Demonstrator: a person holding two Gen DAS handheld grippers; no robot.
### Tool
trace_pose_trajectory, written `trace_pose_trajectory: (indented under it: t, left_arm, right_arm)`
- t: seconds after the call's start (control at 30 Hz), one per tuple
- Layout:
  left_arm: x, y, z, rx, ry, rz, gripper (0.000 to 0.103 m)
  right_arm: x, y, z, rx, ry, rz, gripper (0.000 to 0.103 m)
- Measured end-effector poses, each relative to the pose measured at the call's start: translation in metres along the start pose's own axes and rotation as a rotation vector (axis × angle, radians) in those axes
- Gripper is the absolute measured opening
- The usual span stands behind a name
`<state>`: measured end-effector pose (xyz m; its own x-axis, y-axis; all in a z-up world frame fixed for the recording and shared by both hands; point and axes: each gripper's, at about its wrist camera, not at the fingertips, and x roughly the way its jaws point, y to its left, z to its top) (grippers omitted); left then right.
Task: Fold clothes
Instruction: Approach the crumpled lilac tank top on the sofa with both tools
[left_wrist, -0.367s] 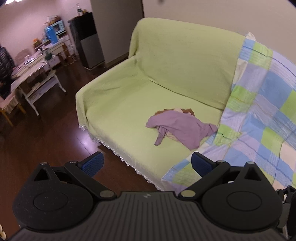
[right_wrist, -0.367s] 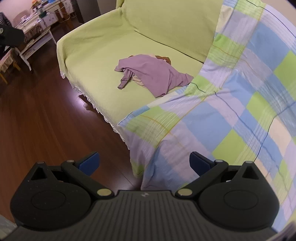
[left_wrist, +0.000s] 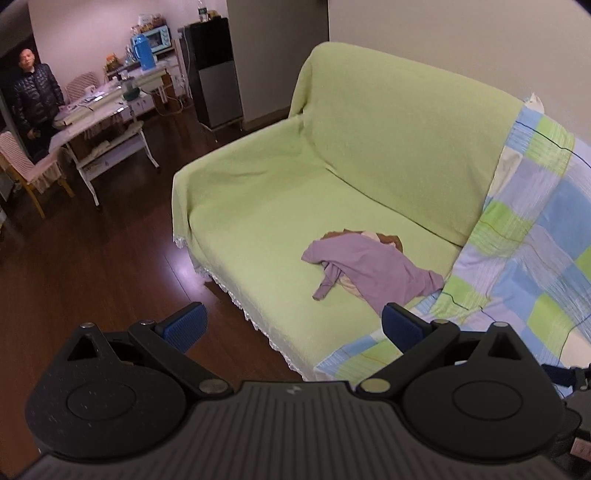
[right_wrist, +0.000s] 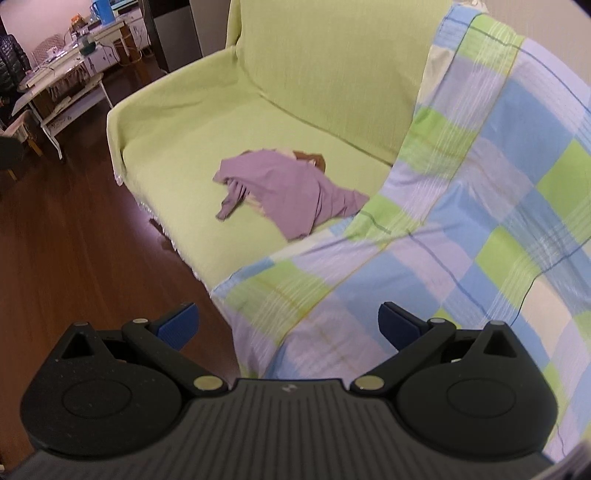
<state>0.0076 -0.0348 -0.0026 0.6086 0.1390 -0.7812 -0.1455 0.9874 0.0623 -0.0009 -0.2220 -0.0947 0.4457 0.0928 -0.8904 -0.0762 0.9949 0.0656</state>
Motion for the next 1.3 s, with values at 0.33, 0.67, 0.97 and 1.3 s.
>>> trace_pose_trajectory:
  t: [0.33,0.67,0.97,1.3]
  left_arm:
    - [0.010,-0.031,-0.007,-0.042,-0.023,0.035,0.102]
    - [0.040,-0.022,0.001,-0.034,0.014,0.025,0.102]
    - [0.096,-0.014,0.053,0.044,0.017,-0.033,0.102]
    - [0.156,0.002,0.122,0.150,0.019,-0.097,0.102]
  right_arm:
    - [0.002,-0.017,0.043,-0.077,-0.085,-0.036,0.102]
    - [0.005,-0.019,0.053,-0.127,-0.149,-0.048,0.102]
    - [0.046,-0.008,0.085,-0.086,-0.126,-0.086,0.102]
    - [0.077,0.019,0.129,0.009,-0.116,-0.121,0.102]
